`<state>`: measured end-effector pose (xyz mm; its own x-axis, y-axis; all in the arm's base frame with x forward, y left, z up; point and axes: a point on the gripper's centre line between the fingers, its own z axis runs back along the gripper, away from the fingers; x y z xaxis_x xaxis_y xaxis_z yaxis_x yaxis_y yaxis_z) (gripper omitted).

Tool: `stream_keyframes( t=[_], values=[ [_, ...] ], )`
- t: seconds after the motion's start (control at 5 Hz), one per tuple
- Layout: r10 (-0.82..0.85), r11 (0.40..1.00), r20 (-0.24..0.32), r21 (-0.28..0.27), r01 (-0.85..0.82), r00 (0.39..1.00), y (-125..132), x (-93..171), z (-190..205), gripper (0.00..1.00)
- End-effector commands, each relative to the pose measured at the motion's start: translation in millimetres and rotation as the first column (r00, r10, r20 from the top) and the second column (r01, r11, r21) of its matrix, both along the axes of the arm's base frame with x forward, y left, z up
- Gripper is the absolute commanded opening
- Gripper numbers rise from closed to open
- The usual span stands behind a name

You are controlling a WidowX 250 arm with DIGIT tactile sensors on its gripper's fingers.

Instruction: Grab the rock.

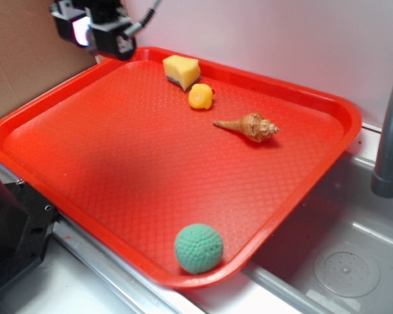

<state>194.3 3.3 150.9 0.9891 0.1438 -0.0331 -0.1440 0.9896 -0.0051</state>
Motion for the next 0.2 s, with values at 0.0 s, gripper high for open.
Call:
stream_keyframes(
  t=[0.0],
  values=[
    [0.007,0.997,0.099,0.072,-0.014,0.995,-1.5,-9.6,17.2,0.00]
  ],
)
